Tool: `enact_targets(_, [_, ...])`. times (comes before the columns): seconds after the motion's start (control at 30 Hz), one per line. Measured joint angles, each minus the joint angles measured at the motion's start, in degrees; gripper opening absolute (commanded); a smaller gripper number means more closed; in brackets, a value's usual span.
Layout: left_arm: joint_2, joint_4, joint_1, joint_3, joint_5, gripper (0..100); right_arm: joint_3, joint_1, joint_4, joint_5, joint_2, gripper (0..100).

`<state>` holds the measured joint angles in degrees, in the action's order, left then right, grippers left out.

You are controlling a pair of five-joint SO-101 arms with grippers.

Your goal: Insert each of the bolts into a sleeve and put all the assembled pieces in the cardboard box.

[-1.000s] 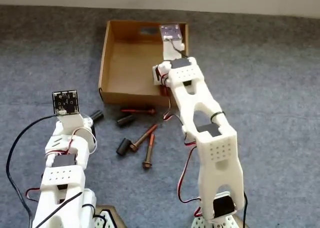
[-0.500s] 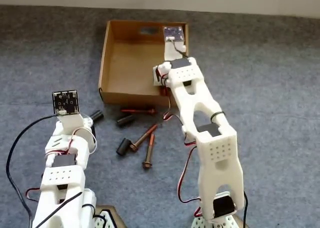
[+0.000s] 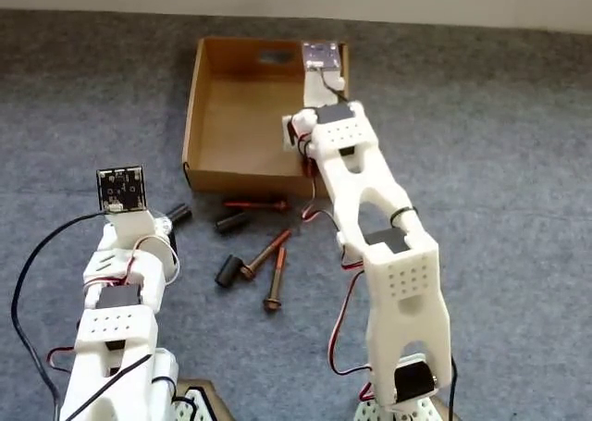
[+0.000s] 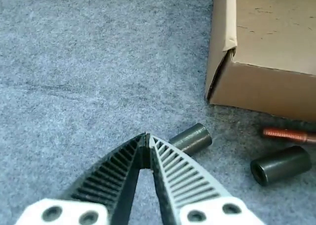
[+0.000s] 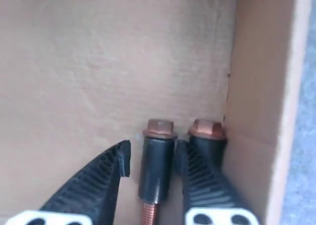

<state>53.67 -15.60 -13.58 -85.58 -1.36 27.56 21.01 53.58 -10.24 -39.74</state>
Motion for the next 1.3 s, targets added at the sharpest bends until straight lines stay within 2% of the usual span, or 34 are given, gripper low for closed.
enact_targets(0.1, [0.0, 0.0, 0.0, 0.0, 0.0, 1, 1.0, 0.0, 0.0, 0.0, 0.1, 0.2])
enact_targets(0.2, [0.0, 0.2, 0.0, 0.0, 0.0, 1, 1.1, 0.0, 0.4, 0.0, 1.0, 1.9])
enact_targets(1.03, [0.0, 0.2, 0.0, 0.0, 0.0, 1, 1.5, 0.0, 24.7, 0.0, 25.5, 2.3])
enact_targets(1.3, [0.0, 0.2, 0.0, 0.0, 0.0, 1, 1.5, 4.7, 33.0, 0.0, 31.6, 2.3])
